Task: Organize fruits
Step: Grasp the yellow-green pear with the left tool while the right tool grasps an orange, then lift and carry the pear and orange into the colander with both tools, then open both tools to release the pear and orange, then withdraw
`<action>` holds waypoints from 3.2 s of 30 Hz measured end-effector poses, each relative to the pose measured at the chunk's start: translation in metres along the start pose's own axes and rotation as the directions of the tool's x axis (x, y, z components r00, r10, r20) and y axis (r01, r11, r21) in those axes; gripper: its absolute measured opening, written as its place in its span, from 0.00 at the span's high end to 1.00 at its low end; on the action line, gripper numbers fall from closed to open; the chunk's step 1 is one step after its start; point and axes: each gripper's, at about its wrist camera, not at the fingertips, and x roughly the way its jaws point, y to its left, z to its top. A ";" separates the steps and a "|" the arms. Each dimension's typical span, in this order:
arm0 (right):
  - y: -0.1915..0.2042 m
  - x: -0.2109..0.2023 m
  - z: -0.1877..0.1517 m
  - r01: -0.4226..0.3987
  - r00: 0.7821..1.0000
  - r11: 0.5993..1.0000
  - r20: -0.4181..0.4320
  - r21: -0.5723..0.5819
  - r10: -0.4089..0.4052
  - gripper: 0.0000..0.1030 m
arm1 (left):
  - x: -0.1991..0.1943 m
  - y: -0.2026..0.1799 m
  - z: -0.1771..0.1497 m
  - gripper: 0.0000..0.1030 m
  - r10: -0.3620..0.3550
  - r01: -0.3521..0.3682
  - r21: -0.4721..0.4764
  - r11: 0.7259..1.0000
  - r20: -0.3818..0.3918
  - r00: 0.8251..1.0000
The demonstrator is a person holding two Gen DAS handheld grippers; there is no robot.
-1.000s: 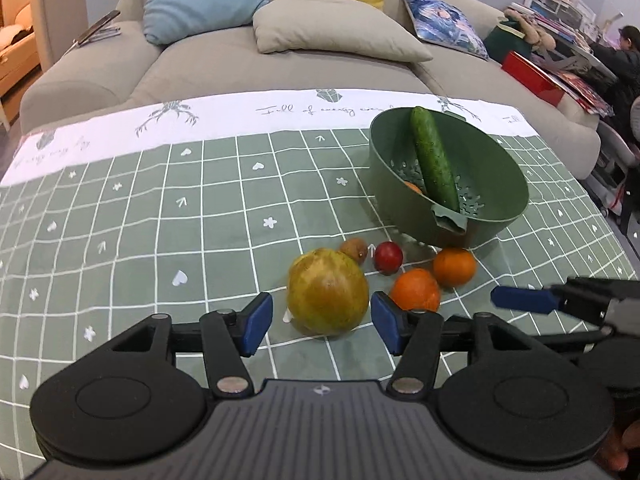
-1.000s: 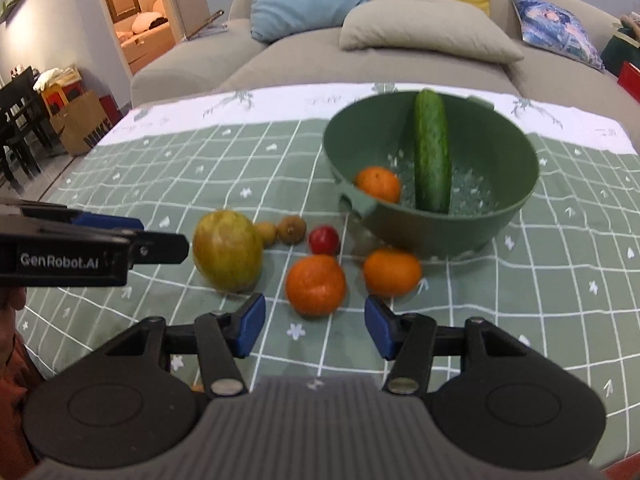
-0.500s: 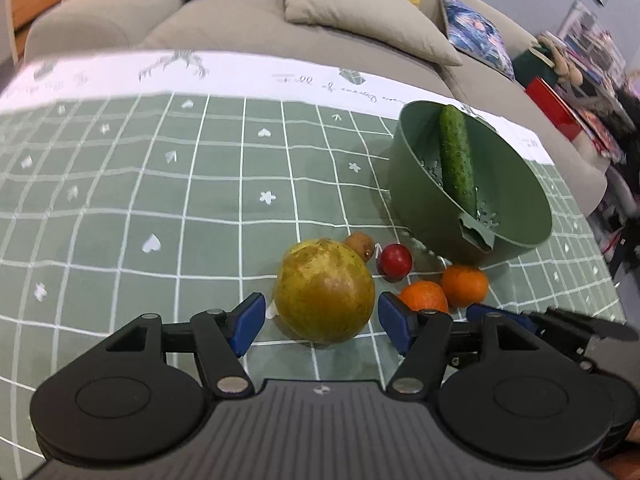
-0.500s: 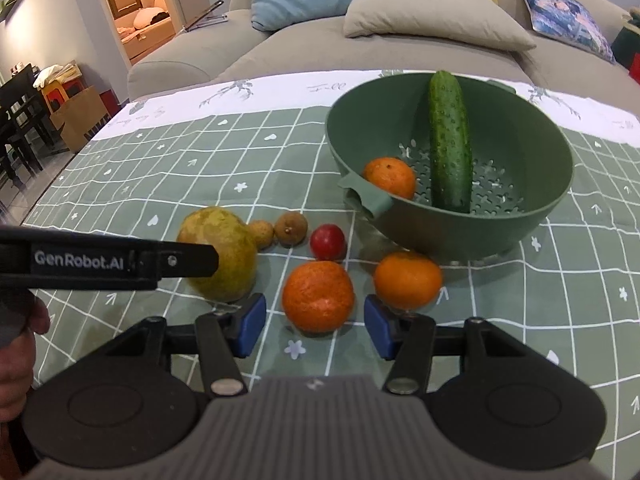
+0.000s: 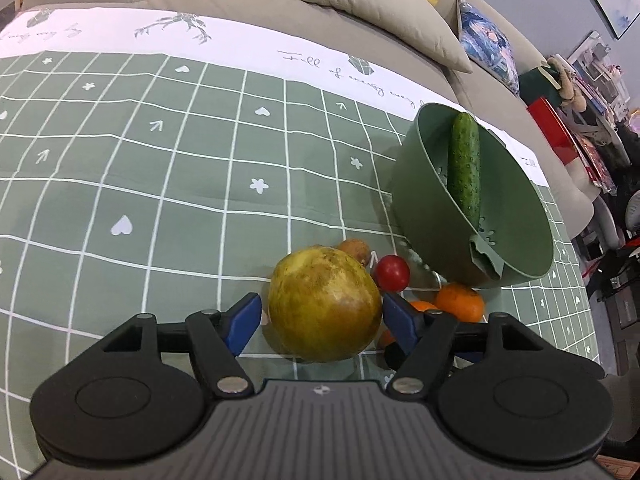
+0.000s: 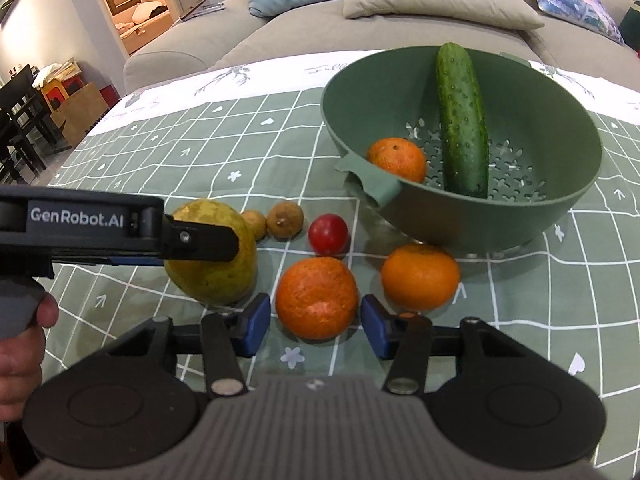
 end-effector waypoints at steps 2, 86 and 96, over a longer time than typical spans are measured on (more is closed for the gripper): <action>-0.001 0.002 -0.001 -0.004 1.000 1.000 -0.003 0.002 0.004 0.58 | 0.002 -0.001 0.000 0.23 -0.011 0.011 0.001 1.000 0.000 1.000; -0.109 0.030 0.120 -0.107 0.942 0.849 -0.326 -0.518 -0.080 0.61 | 0.087 -0.148 0.081 0.30 0.001 0.147 0.395 0.907 -0.351 0.936; -0.110 0.031 0.120 -0.122 0.940 0.847 -0.335 -0.517 -0.069 0.60 | 0.087 -0.150 0.080 0.29 0.014 0.138 0.414 0.900 -0.343 0.939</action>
